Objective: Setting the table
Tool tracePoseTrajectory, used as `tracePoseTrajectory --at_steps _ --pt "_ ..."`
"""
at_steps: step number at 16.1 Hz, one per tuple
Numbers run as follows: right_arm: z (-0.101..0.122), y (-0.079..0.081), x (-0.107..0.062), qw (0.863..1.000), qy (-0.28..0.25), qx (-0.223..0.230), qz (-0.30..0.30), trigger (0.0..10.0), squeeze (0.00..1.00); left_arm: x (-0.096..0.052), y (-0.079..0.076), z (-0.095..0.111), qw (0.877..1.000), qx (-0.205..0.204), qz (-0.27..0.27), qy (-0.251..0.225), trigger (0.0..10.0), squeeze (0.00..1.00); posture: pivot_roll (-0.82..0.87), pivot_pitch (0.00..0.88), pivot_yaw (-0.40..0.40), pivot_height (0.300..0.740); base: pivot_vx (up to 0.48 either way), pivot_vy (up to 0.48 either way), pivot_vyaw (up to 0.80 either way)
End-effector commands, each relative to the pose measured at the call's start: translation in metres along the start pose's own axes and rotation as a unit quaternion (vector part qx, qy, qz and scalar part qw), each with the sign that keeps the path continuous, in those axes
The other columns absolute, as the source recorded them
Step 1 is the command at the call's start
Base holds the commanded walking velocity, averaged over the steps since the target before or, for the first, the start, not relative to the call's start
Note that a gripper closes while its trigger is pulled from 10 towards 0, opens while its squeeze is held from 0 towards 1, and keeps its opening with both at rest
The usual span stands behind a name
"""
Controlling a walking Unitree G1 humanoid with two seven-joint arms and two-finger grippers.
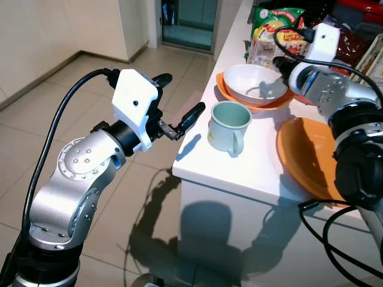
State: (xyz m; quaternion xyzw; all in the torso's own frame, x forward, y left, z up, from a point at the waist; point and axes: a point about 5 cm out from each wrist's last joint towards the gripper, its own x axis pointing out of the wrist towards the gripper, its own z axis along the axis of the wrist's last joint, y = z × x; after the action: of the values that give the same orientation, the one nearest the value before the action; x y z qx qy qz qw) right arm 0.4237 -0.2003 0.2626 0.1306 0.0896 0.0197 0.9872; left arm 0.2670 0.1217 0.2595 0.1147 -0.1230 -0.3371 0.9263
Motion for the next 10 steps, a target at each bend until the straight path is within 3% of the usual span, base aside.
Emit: tracePoseTrajectory --at_steps 1,5,10 --pt "0.013 -0.005 -0.002 1.000 -0.013 -0.018 -0.020 10.0 1.00 0.001 0.000 0.007 1.000 0.003 -0.008 -0.009 10.0 0.00 0.07 0.099 -0.069 0.740 0.000 0.000 0.00" --pt "0.013 -0.018 -0.005 0.997 0.008 -0.038 -0.068 10.0 1.00 0.003 -0.003 0.007 1.000 -0.004 -0.018 -0.007 10.0 0.00 0.05 0.129 -0.064 0.740 0.000 0.000 0.00" --pt "0.017 -0.019 -0.007 0.997 0.013 -0.022 -0.070 10.0 1.00 0.002 -0.003 0.009 1.000 -0.003 -0.021 -0.006 10.0 0.00 0.05 0.132 -0.064 0.740 0.000 0.000 0.00"
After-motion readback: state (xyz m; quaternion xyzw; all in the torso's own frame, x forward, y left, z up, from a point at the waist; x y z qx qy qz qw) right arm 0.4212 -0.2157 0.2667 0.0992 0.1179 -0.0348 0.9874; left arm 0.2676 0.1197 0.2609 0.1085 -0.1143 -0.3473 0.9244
